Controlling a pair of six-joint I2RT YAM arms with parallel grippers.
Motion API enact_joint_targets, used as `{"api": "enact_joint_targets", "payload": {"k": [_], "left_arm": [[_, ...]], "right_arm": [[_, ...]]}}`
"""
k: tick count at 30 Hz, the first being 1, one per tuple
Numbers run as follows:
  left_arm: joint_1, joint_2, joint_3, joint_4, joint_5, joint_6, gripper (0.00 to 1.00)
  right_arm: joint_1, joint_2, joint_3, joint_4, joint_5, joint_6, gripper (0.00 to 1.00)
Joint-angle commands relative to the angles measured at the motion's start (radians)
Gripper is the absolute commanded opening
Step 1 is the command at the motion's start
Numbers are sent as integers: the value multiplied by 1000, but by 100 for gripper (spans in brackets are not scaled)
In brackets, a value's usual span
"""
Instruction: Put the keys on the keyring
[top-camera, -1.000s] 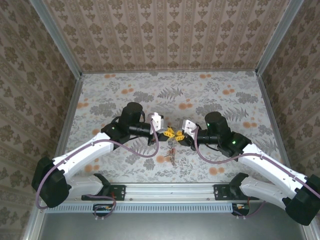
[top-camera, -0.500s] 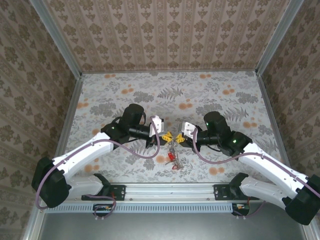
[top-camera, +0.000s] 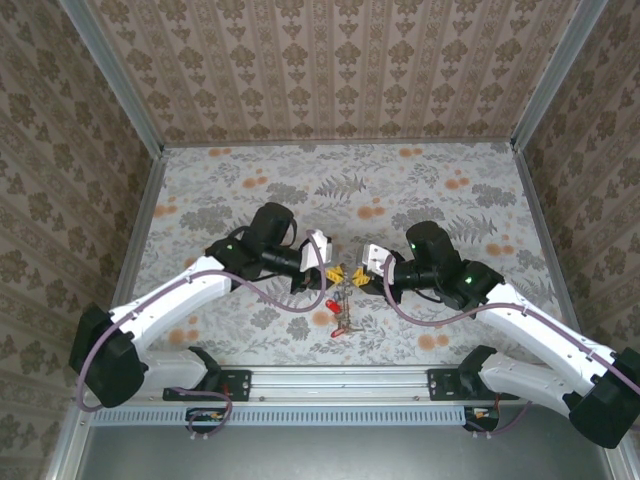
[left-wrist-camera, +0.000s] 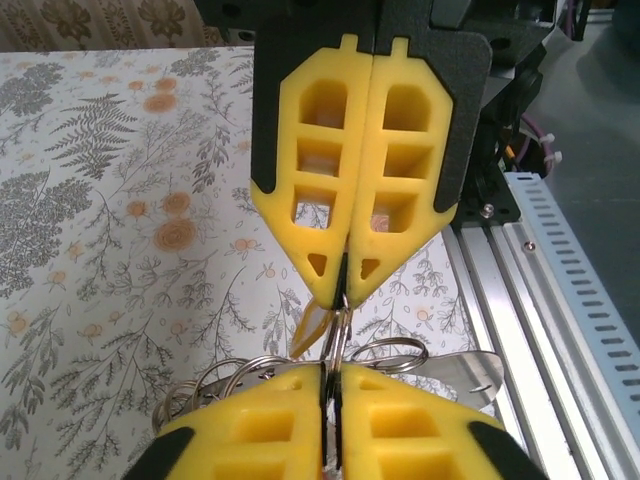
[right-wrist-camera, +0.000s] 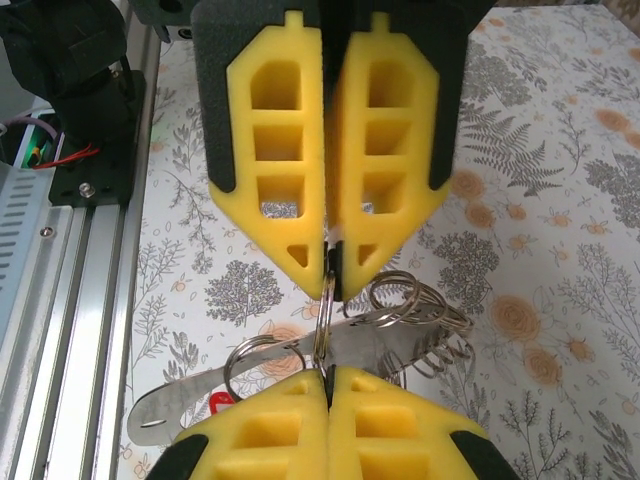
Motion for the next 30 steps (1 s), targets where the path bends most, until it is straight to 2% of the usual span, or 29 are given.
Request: {"api": "enact_joint_targets", "payload": {"k": [1,4,13,16,19,25,30], "left_arm": [[-8,23,30,-52,-1,15,18],[-15,34,37,-57,6,16,23],[-36,54,30,-37,-29,6,22],[-48,65,37,-47,-75,5,16],[-53,69,43,-57,-108,10,0],[-56,35,30,-38,-130,24,0],[-54,-11,1,4,-122,36,0]], "right_arm": [[-5,-2,35,15,-14,-7,0],[-5,2,34,14,-14,-8,0],[-4,8,29,24,-19,-2,0],[-5,8,29,25,-21,-1,0],[-5,7,27,25,-19,0,0],[-6,-3,15,17,-1,0,0],[-32,-15,-30,52,-4,52,6]]}}
